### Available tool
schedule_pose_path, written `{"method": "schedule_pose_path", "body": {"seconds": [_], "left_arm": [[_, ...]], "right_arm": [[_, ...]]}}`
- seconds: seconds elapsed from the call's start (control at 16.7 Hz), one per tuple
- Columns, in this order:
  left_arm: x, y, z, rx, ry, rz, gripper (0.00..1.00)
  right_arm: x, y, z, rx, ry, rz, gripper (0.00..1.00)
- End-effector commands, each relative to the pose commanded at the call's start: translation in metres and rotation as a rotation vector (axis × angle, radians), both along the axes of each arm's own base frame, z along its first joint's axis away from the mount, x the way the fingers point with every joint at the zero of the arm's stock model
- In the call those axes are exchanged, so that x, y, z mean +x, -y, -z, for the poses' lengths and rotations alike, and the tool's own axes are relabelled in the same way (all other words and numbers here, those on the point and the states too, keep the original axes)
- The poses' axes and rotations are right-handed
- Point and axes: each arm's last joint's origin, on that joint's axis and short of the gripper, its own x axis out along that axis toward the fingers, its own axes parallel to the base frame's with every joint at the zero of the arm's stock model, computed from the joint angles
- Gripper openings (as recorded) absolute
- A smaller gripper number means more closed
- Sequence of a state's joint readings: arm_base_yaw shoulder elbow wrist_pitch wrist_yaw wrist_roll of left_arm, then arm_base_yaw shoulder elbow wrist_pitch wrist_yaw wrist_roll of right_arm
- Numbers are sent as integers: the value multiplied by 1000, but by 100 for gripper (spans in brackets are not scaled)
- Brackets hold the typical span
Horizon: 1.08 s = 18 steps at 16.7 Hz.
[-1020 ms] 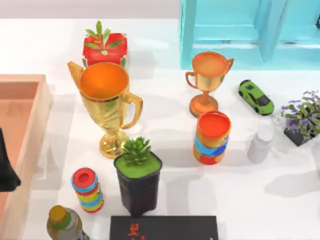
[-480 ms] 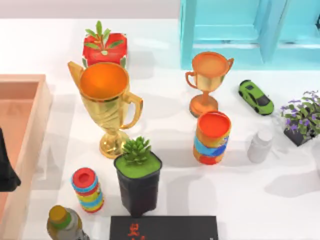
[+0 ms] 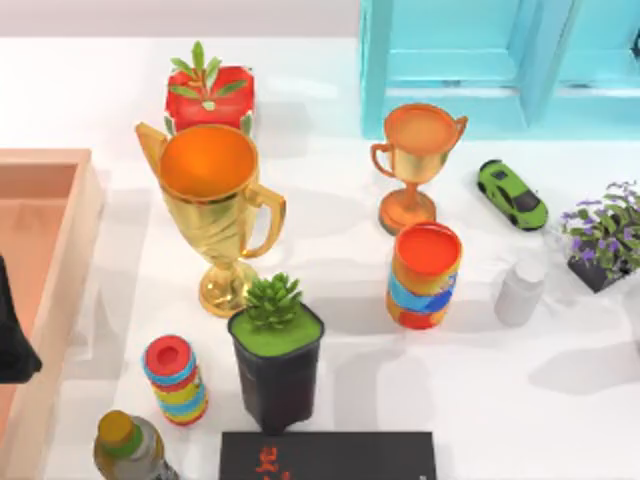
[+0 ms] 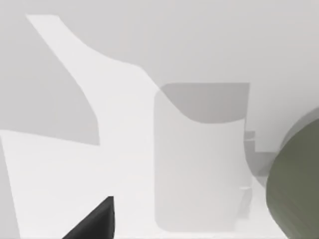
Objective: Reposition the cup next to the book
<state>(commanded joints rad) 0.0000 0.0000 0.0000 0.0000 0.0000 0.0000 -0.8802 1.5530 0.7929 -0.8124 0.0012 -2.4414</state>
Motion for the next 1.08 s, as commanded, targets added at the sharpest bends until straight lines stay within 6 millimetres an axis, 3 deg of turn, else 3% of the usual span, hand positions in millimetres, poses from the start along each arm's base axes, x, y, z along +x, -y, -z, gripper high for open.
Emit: {"method": "schedule_pose_path", "body": {"seconds": [0.12, 0.9, 1.08], "left_arm": [[0, 0, 0, 0, 0, 0, 100], [0, 0, 0, 0, 0, 0, 100], [0, 0, 0, 0, 0, 0, 100]], "right_arm": [[0, 0, 0, 0, 0, 0, 100], [0, 0, 0, 0, 0, 0, 2], [0, 0, 0, 0, 0, 0, 0]]}}
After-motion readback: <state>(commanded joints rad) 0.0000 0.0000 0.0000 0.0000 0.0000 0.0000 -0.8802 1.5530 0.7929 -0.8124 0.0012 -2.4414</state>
